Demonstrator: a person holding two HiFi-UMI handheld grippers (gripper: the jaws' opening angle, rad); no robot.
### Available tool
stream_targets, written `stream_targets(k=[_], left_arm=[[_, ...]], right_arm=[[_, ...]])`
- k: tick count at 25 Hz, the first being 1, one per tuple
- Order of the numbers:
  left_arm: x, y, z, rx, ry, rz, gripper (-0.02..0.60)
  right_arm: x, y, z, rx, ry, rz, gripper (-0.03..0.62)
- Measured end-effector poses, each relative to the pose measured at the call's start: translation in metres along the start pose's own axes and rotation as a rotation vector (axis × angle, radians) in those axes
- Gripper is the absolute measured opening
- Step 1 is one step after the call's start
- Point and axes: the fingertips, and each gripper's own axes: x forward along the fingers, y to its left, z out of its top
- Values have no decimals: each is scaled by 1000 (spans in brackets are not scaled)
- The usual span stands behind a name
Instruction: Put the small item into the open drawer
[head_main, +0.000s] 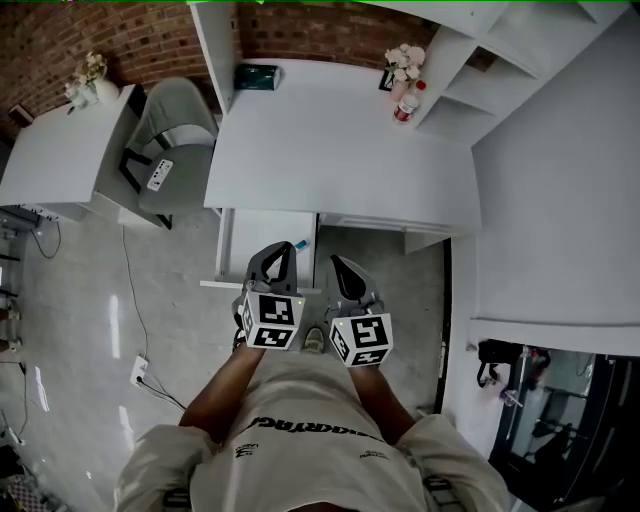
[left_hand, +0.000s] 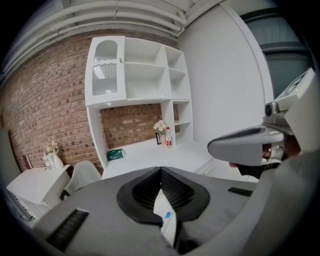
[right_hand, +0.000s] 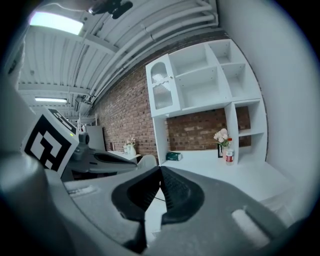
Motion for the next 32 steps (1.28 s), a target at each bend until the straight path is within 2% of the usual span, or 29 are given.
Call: stream_targets(k=[14, 27, 32], left_arm=[[-40, 0, 32, -48, -128, 16, -2], [-42, -8, 37, -27, -150, -15, -2], [-42, -9, 45, -30, -183, -30, -2]], right_arm=[[-10, 7, 40, -42, -68, 6, -3], [-10, 6, 49, -55, -95, 0, -3], [-8, 5, 49, -58, -99, 0, -3]])
